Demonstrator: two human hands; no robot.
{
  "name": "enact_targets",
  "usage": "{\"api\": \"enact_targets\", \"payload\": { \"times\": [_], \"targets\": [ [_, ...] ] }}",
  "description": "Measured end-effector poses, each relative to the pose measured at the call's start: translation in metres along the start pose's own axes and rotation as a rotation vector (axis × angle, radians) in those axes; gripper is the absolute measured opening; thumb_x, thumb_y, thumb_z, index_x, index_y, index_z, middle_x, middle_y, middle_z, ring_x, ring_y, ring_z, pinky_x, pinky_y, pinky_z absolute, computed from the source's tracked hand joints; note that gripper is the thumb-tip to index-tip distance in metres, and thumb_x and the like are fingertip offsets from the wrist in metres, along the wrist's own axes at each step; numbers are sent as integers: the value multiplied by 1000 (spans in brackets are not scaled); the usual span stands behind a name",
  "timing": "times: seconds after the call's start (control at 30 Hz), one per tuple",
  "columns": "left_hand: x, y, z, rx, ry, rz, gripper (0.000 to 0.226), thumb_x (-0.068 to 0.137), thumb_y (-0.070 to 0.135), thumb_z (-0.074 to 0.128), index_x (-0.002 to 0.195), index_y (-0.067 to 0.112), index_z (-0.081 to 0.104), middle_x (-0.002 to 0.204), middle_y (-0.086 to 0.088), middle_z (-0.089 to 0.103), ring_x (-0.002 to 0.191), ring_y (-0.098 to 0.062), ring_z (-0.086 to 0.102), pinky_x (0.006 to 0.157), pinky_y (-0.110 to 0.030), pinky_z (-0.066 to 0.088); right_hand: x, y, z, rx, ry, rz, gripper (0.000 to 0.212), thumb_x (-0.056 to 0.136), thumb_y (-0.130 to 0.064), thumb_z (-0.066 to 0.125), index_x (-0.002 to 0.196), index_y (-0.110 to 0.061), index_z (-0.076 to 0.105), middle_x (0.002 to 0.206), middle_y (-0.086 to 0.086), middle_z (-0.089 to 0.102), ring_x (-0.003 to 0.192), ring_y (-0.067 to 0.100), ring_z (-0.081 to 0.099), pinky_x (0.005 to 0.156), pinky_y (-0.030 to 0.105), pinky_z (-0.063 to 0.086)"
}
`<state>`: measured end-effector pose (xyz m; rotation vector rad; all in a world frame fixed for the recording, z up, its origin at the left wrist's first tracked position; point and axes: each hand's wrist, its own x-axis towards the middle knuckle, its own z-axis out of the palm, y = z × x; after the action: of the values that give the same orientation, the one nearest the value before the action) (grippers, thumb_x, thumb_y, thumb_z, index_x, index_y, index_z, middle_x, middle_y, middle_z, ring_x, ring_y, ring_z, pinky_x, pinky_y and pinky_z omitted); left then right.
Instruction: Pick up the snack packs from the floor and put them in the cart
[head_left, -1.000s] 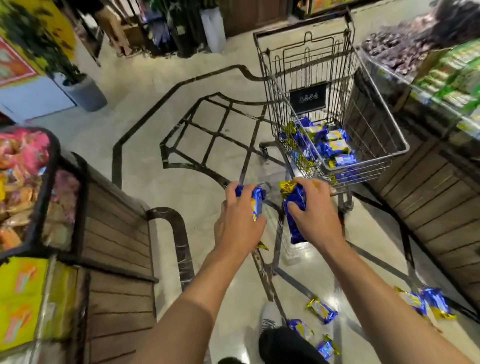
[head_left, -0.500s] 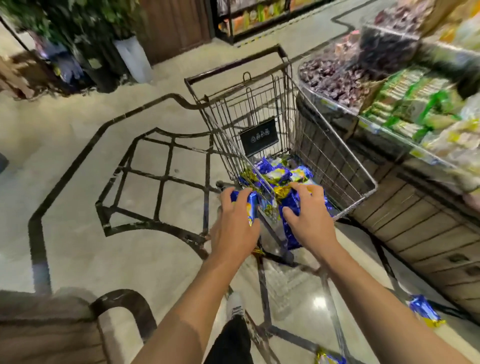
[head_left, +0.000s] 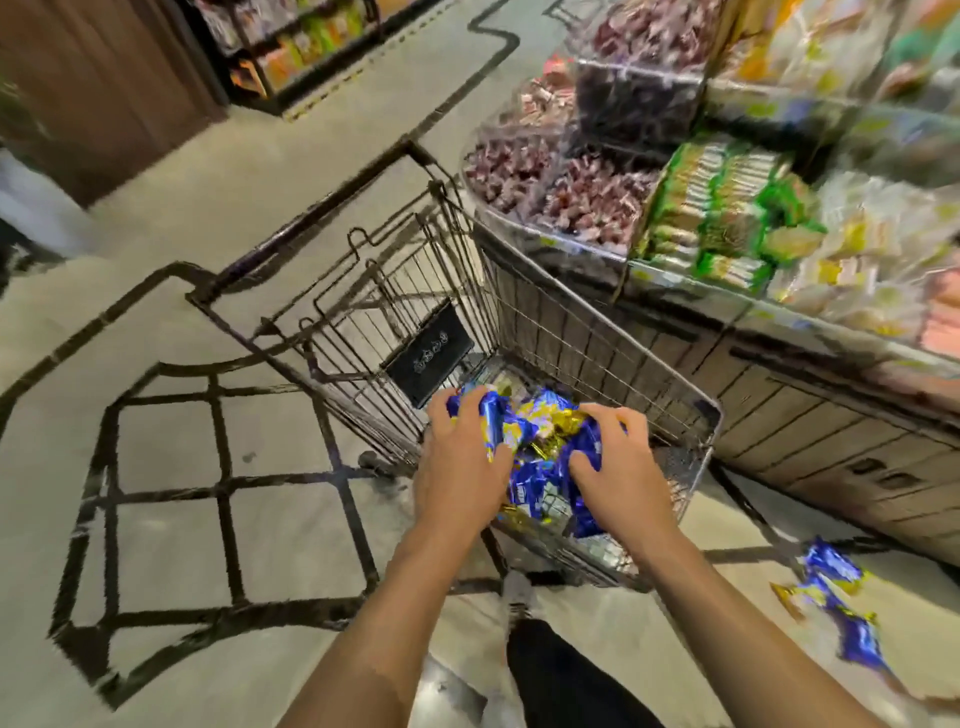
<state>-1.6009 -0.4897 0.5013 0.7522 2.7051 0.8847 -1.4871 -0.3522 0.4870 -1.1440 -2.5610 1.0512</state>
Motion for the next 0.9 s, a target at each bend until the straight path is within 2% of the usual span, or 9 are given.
{"api": "enact_targets", "payload": {
  "times": [0.13,0.27,0.4,0.6,0.77,0.8,0.9],
  "targets": [
    [65,-5,13,40,-82,-10,65,82,30,67,139,34,37,152,-1,20,127,-28,48,93,-44,50,56,1,20,0,-31,59,54,88,-24,61,139,-30,43,134,-1,34,103,25,58,82,40,51],
    [115,-14,23,75,-187,-15,68,83,33,65,143,33,33,151,1,17,126,-29,50,91,-46,52,95,-1,38,-31,-64,100,56,88,-26,60,140,-29,41,136,0,32,106,23,57,79,37,51],
    [153,-27,35,70,-273,14,64,79,30,62,137,34,35,147,0,21,122,-31,51,92,-45,50,118,-2,58,1,-48,216,56,87,-27,60,139,-32,42,133,-2,33,106,23,55,80,41,52],
    [218,-60,79,95,-410,141,62,83,29,65,137,35,36,149,3,16,127,-30,47,92,-44,50,147,11,103,0,13,362,59,88,-28,62,142,-33,38,134,-5,28,94,19,56,71,35,48],
    [268,-76,127,107,-478,206,60,85,28,69,137,33,38,152,3,16,123,-29,51,85,-46,54,163,33,139,34,62,486,56,92,-27,61,142,-36,36,140,-9,25,78,4,55,56,21,40],
    [277,-81,138,113,-495,218,60,85,28,69,136,33,38,152,4,16,123,-29,51,86,-48,54,164,36,145,39,57,514,56,93,-27,61,142,-37,35,141,-10,24,79,3,57,56,19,41],
    [297,-97,179,174,-597,227,61,86,29,69,137,35,37,154,4,12,127,-30,49,87,-50,53,168,47,169,64,80,545,60,91,-25,65,142,-35,37,144,-7,25,97,9,57,73,17,45]
  ]
}}
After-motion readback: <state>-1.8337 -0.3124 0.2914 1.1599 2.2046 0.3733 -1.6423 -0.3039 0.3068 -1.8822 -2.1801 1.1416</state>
